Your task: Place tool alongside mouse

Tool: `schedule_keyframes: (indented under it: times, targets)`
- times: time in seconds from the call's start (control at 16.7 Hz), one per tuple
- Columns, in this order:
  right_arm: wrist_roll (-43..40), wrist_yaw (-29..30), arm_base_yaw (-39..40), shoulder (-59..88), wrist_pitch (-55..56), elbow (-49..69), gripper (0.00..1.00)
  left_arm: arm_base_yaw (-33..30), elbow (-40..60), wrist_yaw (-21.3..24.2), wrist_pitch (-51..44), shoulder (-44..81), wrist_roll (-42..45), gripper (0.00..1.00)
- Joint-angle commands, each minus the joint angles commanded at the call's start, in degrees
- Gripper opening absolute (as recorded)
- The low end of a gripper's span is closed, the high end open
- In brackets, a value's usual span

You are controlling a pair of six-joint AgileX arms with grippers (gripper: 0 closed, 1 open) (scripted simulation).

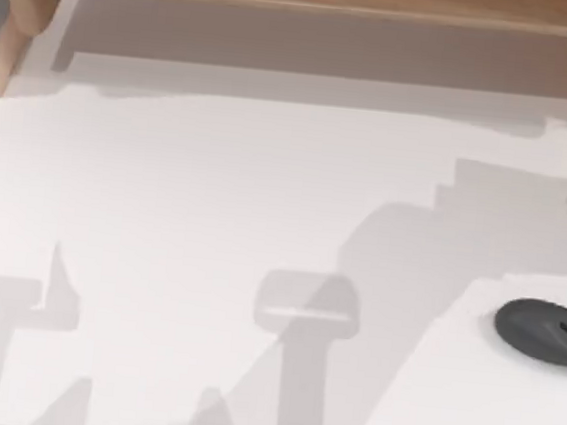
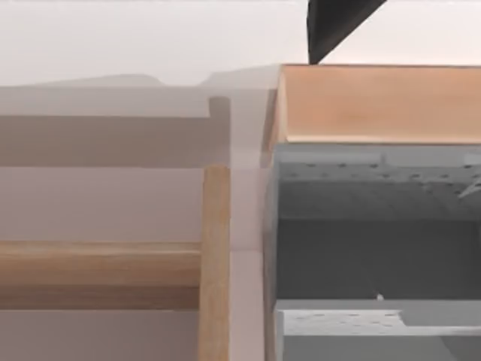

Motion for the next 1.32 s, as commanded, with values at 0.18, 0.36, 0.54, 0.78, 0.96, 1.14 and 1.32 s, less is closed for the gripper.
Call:
schedule_keyframes:
  times: [0.18, 0.36, 0.54, 0.78, 0.96, 1.14, 1.32]
  targets:
    - [6.33, -0.24, 6.03, 3.86, -3.55, 6.27, 0.0, 0.0, 0.0, 0.0, 0.0, 0.0, 0.0, 1.0]
    - [13.04, -0.53, 11.93, 7.42, -6.92, 12.71, 0.0, 0.0, 0.0, 0.0, 0.0, 0.0, 0.0, 1.0]
    - [17.83, -0.68, 16.01, 9.59, -9.06, 17.73, 0.0, 0.0, 0.0, 0.0, 0.0, 0.0, 0.0, 1.0]
    - [18.95, -0.7, 16.96, 10.04, -9.51, 18.95, 0.0, 0.0, 0.0, 0.0, 0.0, 0.0, 0.0, 1.0]
    - [19.05, -0.84, 16.67, 9.8, -9.5, 18.76, 0.0, 0.0, 0.0, 0.0, 0.0, 0.0, 0.0, 1.0]
    - [19.42, -0.92, 16.38, 9.99, -10.5, 18.39, 0.0, 0.0, 0.0, 0.0, 0.0, 0.0, 0.0, 1.0]
    - [19.83, -1.07, 16.08, 10.16, -12.1, 17.69, 0.0, 0.0, 0.0, 0.0, 0.0, 0.0, 0.0, 1.0]
